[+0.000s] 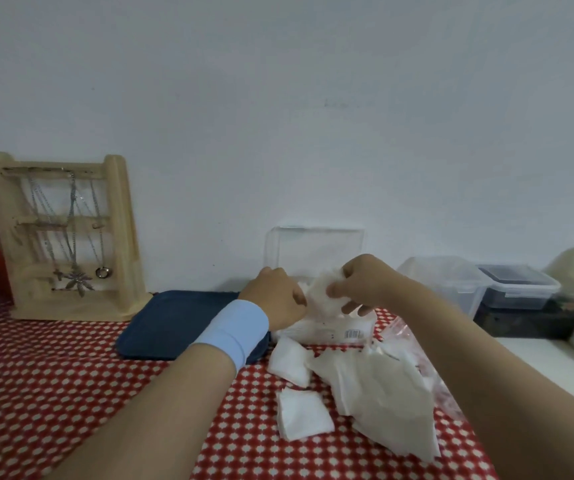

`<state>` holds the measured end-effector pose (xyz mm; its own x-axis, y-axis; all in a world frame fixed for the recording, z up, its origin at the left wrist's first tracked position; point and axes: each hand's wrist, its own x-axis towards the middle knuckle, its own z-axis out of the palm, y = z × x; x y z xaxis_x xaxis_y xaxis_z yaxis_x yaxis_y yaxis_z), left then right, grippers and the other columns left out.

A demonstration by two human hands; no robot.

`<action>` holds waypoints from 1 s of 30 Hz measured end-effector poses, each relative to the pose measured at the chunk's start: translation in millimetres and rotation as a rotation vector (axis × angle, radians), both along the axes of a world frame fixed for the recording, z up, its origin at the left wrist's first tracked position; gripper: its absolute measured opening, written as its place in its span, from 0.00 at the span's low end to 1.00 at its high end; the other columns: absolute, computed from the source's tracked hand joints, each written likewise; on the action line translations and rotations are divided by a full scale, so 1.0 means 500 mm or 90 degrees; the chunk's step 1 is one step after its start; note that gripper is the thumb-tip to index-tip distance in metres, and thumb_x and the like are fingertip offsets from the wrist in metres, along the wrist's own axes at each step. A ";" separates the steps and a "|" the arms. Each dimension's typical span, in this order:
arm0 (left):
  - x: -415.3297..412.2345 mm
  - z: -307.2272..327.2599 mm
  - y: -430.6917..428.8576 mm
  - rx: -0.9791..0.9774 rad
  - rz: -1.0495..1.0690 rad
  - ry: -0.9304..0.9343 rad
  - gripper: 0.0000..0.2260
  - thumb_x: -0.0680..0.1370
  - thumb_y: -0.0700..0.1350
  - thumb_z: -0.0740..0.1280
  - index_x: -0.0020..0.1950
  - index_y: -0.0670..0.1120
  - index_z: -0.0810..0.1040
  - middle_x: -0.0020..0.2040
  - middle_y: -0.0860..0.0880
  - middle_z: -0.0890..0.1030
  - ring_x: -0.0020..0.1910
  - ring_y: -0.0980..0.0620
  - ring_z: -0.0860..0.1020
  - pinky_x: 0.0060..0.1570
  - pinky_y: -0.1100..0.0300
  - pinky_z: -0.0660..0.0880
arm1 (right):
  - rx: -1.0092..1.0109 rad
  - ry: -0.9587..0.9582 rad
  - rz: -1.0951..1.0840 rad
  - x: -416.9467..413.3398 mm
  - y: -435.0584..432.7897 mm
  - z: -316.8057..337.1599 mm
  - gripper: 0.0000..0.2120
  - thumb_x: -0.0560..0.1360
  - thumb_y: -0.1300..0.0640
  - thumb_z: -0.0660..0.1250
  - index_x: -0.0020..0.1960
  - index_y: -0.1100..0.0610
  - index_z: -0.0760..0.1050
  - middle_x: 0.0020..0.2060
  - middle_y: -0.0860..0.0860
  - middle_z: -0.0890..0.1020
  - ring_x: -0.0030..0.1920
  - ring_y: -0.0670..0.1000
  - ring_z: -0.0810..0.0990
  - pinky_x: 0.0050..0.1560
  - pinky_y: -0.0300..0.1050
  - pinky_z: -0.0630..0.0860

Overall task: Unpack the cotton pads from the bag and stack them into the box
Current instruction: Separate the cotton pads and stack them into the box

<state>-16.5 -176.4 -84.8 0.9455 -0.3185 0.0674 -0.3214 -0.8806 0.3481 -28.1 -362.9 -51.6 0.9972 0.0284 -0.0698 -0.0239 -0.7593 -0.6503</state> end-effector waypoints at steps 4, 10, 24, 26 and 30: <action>0.003 0.001 0.009 0.014 -0.003 0.024 0.13 0.79 0.49 0.65 0.61 0.56 0.83 0.63 0.49 0.74 0.68 0.47 0.68 0.68 0.49 0.72 | -0.129 0.042 0.046 0.010 0.021 0.003 0.10 0.73 0.54 0.75 0.43 0.61 0.79 0.40 0.56 0.87 0.39 0.50 0.88 0.37 0.44 0.81; 0.003 -0.015 0.024 -0.042 -0.023 0.009 0.14 0.78 0.49 0.65 0.64 0.55 0.81 0.62 0.49 0.74 0.68 0.47 0.67 0.66 0.53 0.70 | -0.382 0.083 0.014 0.008 0.050 0.017 0.14 0.71 0.53 0.76 0.41 0.56 0.72 0.35 0.50 0.81 0.41 0.53 0.85 0.48 0.46 0.81; -0.026 -0.050 0.055 -0.087 -0.094 0.053 0.32 0.81 0.54 0.64 0.83 0.53 0.55 0.83 0.56 0.51 0.82 0.54 0.48 0.78 0.54 0.51 | -0.198 0.256 -0.013 -0.016 0.098 0.056 0.21 0.81 0.51 0.55 0.64 0.61 0.78 0.55 0.52 0.85 0.55 0.53 0.83 0.55 0.48 0.74; -0.029 -0.062 0.047 -0.054 -0.130 0.097 0.37 0.81 0.58 0.63 0.84 0.55 0.46 0.83 0.59 0.45 0.82 0.55 0.42 0.81 0.50 0.48 | -0.183 0.250 0.006 -0.023 0.114 0.047 0.20 0.83 0.54 0.54 0.68 0.61 0.75 0.62 0.54 0.82 0.62 0.53 0.80 0.49 0.43 0.72; -0.038 -0.052 0.043 -0.003 -0.136 0.070 0.37 0.83 0.58 0.61 0.84 0.53 0.42 0.83 0.56 0.40 0.82 0.56 0.38 0.80 0.53 0.44 | -0.156 0.236 0.018 -0.036 0.121 0.042 0.19 0.84 0.58 0.53 0.70 0.61 0.73 0.66 0.56 0.80 0.65 0.53 0.78 0.36 0.39 0.68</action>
<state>-35.2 -154.9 -111.0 0.8583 -0.5123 -0.0305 -0.4604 -0.7948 0.3954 -45.9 -302.5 -30.5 0.9026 -0.0064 -0.4305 -0.1981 -0.8940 -0.4020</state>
